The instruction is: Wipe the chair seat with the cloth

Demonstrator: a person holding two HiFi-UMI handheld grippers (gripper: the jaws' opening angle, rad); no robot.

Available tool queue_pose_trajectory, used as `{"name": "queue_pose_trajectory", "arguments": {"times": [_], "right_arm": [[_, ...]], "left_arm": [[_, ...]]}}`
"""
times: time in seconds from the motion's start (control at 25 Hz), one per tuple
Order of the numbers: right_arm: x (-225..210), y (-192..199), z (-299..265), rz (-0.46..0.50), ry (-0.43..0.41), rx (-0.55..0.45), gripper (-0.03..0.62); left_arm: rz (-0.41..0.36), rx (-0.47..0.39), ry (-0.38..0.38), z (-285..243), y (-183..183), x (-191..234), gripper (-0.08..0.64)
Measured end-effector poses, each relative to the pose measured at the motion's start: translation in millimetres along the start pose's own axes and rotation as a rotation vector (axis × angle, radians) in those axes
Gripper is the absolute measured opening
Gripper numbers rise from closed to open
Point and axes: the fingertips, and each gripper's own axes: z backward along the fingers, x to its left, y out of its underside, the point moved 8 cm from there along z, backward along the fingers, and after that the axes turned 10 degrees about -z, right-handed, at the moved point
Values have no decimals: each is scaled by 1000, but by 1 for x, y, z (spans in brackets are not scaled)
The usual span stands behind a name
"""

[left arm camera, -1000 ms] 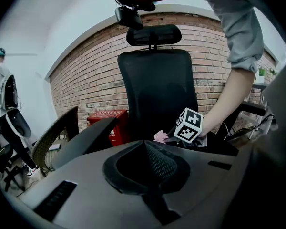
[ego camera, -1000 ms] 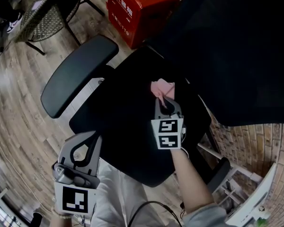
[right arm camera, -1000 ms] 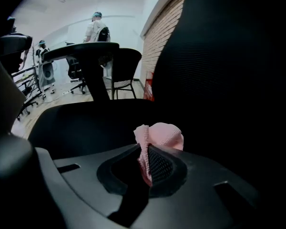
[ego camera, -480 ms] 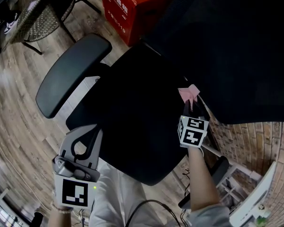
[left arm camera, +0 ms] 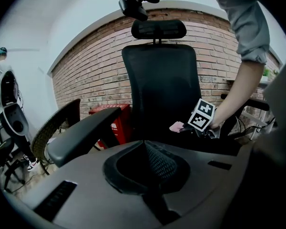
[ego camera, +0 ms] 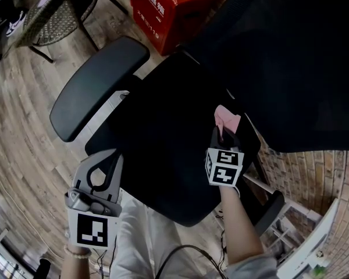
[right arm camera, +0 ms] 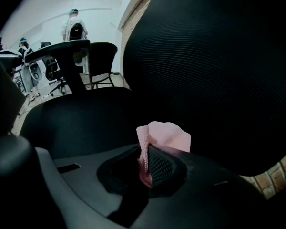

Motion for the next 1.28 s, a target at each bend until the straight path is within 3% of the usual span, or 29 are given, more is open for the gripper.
{"name": "queue_pose_trajectory", "arguments": {"times": [0.2, 0.44, 0.88, 1.08, 1.28], "right_arm": [[57, 5, 5, 25, -102, -10, 55], [141, 3, 16, 122, -248, -41, 55], [266, -10, 43, 207, -490, -98, 55], [282, -11, 49, 217, -517, -107, 55], [262, 3, 47, 262, -456, -74, 55]], "left_arm": [[4, 12, -25, 13, 18, 9, 18], [2, 33, -55, 29, 37, 20, 18], [7, 40, -73, 52, 52, 29, 18], [1, 35, -67, 54, 49, 28, 18], [-2, 24, -50, 50, 45, 24, 18]]}}
